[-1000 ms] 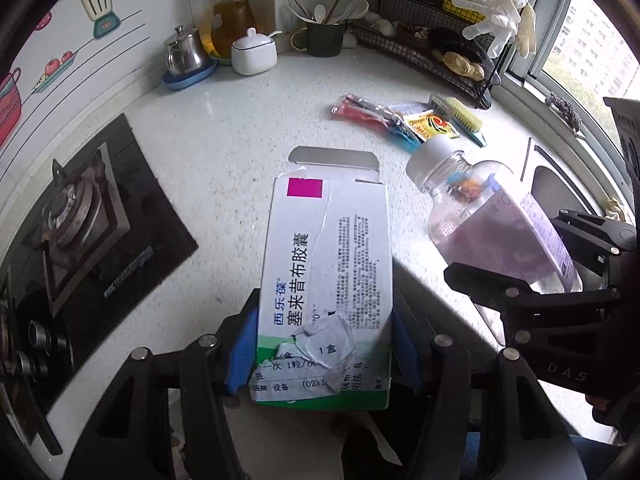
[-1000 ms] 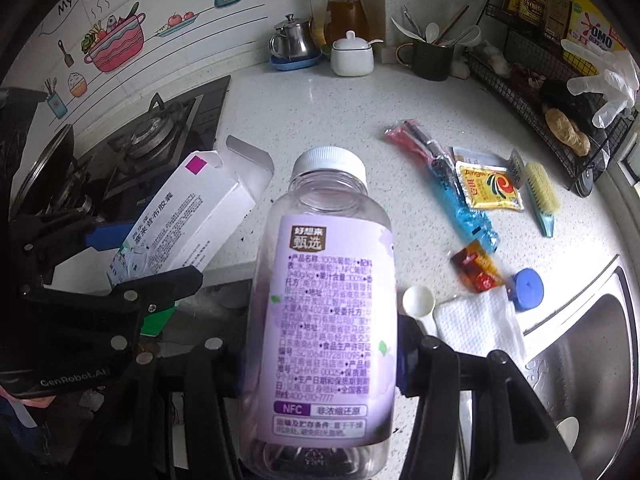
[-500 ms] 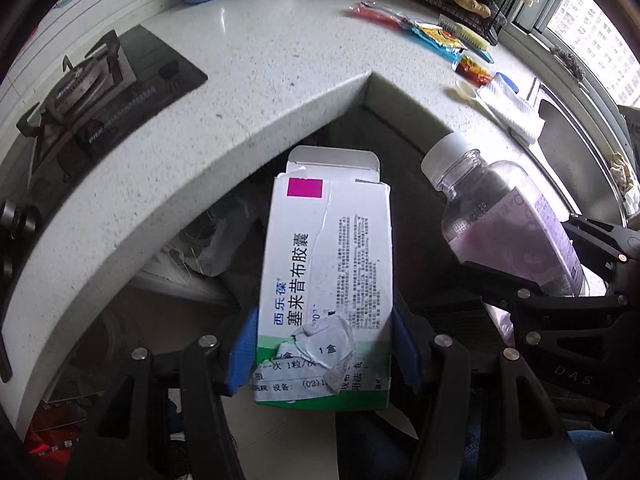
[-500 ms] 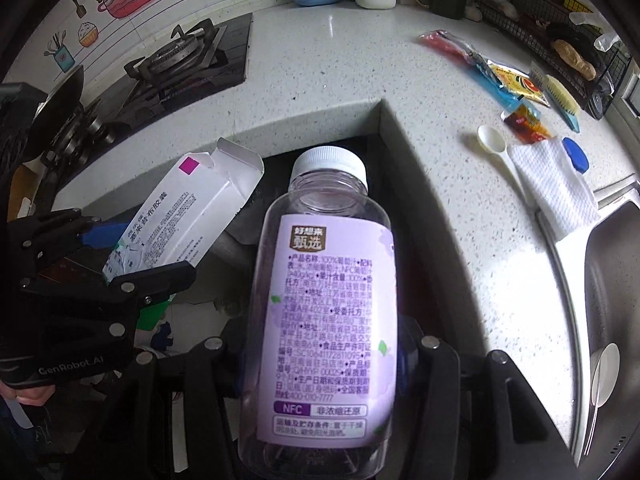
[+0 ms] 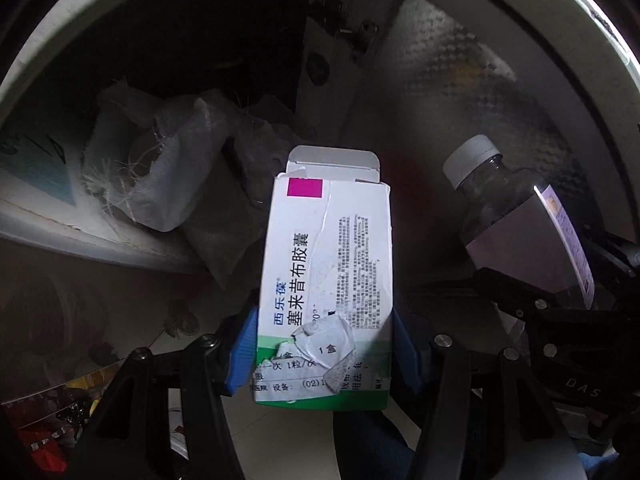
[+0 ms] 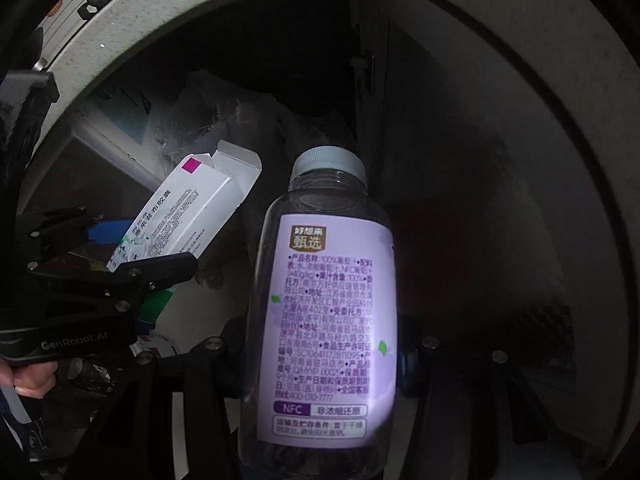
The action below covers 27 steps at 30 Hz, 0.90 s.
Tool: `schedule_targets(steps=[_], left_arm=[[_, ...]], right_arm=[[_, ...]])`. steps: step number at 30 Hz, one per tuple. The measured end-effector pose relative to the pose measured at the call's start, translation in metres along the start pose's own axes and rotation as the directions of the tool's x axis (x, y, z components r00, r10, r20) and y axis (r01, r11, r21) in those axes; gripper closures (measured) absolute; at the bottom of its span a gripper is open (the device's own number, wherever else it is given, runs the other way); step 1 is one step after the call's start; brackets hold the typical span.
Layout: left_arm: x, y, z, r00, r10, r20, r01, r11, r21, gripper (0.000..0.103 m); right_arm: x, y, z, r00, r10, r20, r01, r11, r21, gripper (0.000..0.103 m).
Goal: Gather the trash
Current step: 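Carry the medicine box and juice bottle down toward the red bucket, then open the left gripper to drop the box while the right gripper lowers the bottle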
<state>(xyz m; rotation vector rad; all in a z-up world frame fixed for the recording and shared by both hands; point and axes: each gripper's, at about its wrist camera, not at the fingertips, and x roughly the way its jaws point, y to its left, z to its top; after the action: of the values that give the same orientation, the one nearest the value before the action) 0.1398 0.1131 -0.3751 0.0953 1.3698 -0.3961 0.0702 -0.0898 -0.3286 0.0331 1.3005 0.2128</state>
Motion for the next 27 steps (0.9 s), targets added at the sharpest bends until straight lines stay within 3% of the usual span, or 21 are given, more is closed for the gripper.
schedule_targets(steps=[6,11,15,18,21,27], left_arm=[[0.061,-0.001,-0.003,0.999,-0.008,-0.047,0.009,1.0,0.012,0.046],[0.087,-0.005,0.001,0.998,-0.001,-0.066,0.005,0.998,0.06,0.046],[0.096,-0.007,0.012,0.996,-0.027,-0.081,0.034,0.995,0.089,0.043],[0.097,-0.014,0.017,0.996,-0.033,-0.085,0.042,0.994,0.105,0.027],[0.097,-0.016,0.021,0.995,-0.047,-0.085,0.057,0.991,0.121,0.02],[0.095,-0.009,0.026,0.995,-0.029,-0.092,0.038,0.994,0.102,0.02]], right_arm=[[0.056,-0.021,-0.003,1.0,-0.009,-0.027,0.01,1.0,0.029,0.054],[0.08,-0.028,-0.005,0.998,-0.011,-0.068,0.015,0.998,0.054,0.054],[0.079,-0.039,-0.007,0.998,-0.028,-0.063,0.033,0.996,0.08,0.054],[0.08,-0.043,-0.008,0.997,-0.039,-0.069,0.045,0.994,0.096,0.054],[0.083,-0.04,-0.01,0.996,-0.037,-0.076,0.045,0.993,0.108,0.054],[0.091,-0.042,-0.004,0.995,-0.033,-0.094,0.043,0.993,0.109,0.054]])
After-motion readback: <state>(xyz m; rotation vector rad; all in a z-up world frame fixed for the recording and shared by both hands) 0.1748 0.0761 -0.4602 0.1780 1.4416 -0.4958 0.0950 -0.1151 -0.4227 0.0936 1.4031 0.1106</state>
